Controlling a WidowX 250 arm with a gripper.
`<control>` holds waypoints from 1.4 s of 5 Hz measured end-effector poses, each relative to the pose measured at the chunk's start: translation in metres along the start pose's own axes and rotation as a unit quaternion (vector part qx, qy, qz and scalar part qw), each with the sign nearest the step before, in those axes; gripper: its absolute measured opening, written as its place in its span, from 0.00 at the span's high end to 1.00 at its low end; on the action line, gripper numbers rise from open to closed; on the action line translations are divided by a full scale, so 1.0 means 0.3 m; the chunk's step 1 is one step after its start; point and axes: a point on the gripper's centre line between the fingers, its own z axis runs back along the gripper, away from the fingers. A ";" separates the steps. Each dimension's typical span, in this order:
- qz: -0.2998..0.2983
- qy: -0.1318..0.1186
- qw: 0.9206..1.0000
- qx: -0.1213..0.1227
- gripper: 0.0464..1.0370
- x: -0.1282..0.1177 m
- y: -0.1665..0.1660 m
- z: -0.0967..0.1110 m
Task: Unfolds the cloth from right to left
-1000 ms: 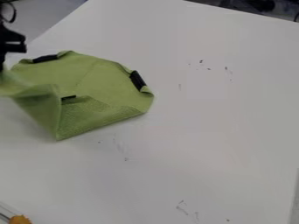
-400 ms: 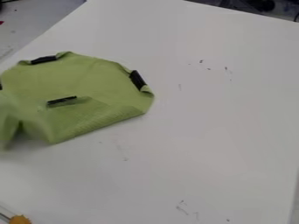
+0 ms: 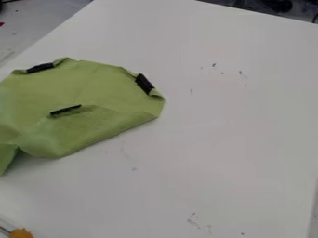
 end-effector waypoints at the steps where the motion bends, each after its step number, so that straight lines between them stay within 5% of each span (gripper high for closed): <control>1: 0.011 -0.010 1.000 0.004 0.82 -0.006 0.026 0.028; 4: -0.028 -0.010 1.000 0.007 0.04 0.021 0.054 0.083; 5: -0.038 -0.010 0.999 0.009 0.03 0.032 0.060 0.096; 7: -0.056 -0.015 0.998 -0.033 0.04 0.057 0.062 0.121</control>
